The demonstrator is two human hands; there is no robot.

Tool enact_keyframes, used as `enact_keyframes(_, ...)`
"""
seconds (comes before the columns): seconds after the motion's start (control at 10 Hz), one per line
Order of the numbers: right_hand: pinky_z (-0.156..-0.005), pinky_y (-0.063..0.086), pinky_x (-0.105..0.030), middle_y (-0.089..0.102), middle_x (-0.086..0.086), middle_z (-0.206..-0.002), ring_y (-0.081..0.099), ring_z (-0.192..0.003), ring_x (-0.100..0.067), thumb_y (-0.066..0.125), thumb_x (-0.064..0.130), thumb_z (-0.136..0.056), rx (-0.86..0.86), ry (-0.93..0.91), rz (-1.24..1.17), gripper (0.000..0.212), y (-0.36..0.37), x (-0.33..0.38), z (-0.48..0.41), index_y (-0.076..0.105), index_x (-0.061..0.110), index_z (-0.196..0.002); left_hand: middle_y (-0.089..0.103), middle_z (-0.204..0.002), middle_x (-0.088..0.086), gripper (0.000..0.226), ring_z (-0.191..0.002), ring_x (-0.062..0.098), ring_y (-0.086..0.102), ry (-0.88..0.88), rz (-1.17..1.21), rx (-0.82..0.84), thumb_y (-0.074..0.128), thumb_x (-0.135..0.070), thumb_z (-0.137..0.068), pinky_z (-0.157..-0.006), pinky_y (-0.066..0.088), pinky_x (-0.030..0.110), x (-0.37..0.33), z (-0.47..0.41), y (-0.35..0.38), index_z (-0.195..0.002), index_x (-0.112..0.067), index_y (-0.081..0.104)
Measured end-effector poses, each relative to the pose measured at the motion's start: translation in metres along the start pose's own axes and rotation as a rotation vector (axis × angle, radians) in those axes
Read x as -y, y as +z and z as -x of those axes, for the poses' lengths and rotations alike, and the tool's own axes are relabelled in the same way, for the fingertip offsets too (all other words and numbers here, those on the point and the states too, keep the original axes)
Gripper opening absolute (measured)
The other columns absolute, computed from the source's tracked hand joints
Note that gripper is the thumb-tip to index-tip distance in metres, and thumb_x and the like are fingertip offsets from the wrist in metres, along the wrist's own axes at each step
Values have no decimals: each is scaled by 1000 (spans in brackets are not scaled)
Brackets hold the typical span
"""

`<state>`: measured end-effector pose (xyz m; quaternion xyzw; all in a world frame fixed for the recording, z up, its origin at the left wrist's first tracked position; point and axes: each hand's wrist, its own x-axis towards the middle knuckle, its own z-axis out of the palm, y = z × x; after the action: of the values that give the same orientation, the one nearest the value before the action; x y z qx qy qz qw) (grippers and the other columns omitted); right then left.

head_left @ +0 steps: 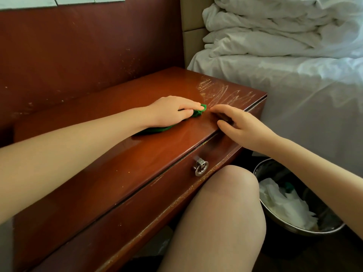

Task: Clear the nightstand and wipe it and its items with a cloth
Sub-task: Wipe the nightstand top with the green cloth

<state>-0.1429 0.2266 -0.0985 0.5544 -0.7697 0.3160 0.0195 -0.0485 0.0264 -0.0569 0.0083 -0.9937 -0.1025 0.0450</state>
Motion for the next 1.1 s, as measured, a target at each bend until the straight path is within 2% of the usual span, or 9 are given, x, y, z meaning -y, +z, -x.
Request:
enact_keyframes(0.1, -83, 30, 0, 52, 9, -124, 44, -106, 2, 46, 14, -97, -34, 4, 7, 38, 0, 0, 2, 46, 18, -135, 44, -141, -18, 38, -132, 0, 34, 67, 8, 18, 43, -22, -99, -110, 26, 24, -10, 20, 2, -134, -36, 48)
enact_keyframes(0.2, -95, 26, -9, 52, 2, -133, 43, -122, -6, 45, 16, -98, -55, -15, 51, 38, 4, -1, 5, 47, 15, -136, 39, -133, -29, 38, -121, -16, 26, 114, 20, 24, 42, -22, -99, -96, 14, -3, -15, 40, 2, -133, -38, 47)
enact_keyframes(0.3, -98, 29, -16, 52, 1, -134, 43, -124, -10, 44, 18, -99, -51, -13, 52, 38, 5, -3, 5, 47, 14, -136, 36, -134, -32, 39, -124, -17, 25, 149, 59, 35, 43, -23, -99, -102, 12, 1, -21, 59, 10, -131, -46, 44)
enact_keyframes(0.4, -99, 30, -18, 53, -1, -132, 45, -124, -13, 44, 16, -99, -62, -27, 56, 36, 4, -5, 6, 49, 12, -134, 40, -143, -22, 40, -132, -6, 31, 87, 148, 47, 45, -31, -98, -111, 24, 18, -25, 67, 36, -135, -44, 41)
enact_keyframes(0.5, -103, 26, -19, 54, -2, -131, 45, -125, -15, 43, 14, -99, -64, -58, 77, 33, 6, -7, 6, 52, 11, -131, 39, -140, -26, 38, -130, -11, 29, 127, 107, 68, 44, -25, -99, -105, 17, 4, -24, 66, 20, -133, -42, 45)
enact_keyframes(0.6, -105, 26, -22, 55, -2, -132, 45, -126, -16, 41, 20, -98, -70, -72, 99, 35, 9, -10, 5, 54, 11, -129, 40, -141, -21, 37, -131, -6, 30, 108, 48, 83, 41, -21, -100, -105, 16, 6, -9, 49, -5, -133, -36, 48)
enact_keyframes(0.8, -107, 30, -26, 56, 1, -129, 46, -124, -12, 39, 25, -96, -107, -66, 53, 37, 11, -14, 3, 58, 15, -126, 41, -146, -9, 38, -137, 12, 34, -111, -31, -43, 36, -23, -101, -111, 23, 28, 25, -14, -1, -136, -32, 48)
enact_keyframes(1.0, -99, 23, -5, 54, 3, -127, 38, -118, 1, 54, 14, -94, -201, -43, -21, 26, 13, -13, 3, 64, 13, -118, 50, -140, -5, 37, -129, 16, 43, -177, -89, -31, 37, -30, -100, -109, 34, 35, 33, -46, 3, -134, -30, 52)
enact_keyframes(1.1, -103, 25, -21, 57, -4, -129, 43, -122, -9, 50, 25, -93, -247, -61, 55, 31, 16, -16, 4, 65, 12, -117, 51, -138, -9, 37, -128, 12, 45, -174, -91, -11, 38, -36, -98, -108, 35, 33, 34, -47, 6, -132, -34, 53)
